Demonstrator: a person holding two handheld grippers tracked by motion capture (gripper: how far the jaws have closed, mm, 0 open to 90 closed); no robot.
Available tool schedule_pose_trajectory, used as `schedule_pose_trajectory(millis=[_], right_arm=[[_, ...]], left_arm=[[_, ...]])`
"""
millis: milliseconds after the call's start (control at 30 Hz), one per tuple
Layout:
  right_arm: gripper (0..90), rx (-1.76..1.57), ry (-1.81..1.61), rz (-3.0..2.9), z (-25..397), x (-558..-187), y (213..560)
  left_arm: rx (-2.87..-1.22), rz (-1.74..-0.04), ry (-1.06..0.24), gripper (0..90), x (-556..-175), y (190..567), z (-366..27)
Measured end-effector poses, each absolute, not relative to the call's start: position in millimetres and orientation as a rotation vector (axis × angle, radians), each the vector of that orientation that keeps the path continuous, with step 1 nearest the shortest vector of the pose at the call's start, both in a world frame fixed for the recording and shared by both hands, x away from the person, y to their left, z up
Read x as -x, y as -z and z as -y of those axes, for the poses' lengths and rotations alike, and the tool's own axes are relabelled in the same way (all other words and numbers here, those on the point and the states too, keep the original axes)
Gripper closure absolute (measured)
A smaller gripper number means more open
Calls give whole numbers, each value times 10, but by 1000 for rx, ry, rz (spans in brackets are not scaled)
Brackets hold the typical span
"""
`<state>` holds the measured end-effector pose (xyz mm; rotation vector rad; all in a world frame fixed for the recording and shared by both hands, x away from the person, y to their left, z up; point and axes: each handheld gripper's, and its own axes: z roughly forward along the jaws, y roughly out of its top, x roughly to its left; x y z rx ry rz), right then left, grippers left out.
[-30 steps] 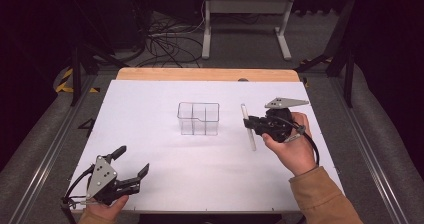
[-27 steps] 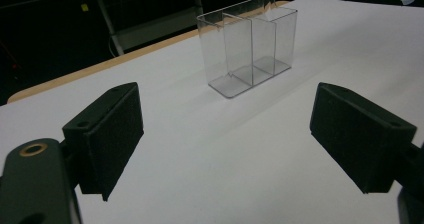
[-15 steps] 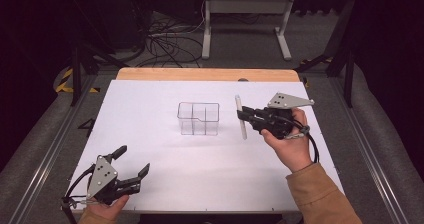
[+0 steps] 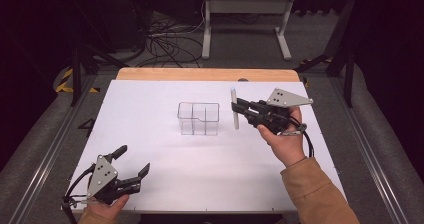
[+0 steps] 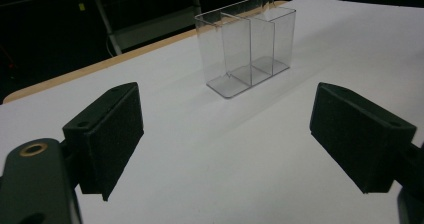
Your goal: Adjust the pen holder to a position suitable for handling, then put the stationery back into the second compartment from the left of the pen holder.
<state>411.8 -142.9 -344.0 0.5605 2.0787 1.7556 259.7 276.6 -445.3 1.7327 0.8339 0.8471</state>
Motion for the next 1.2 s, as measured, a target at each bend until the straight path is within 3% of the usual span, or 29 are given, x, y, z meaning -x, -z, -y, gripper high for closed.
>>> schedule_pose_trajectory(millis=[1200], right_arm=[[787,-529,-1823,-2016,787,-4459,3390]], left_arm=[[-1736,-822,-843,146,-2631,4449,-2748]])
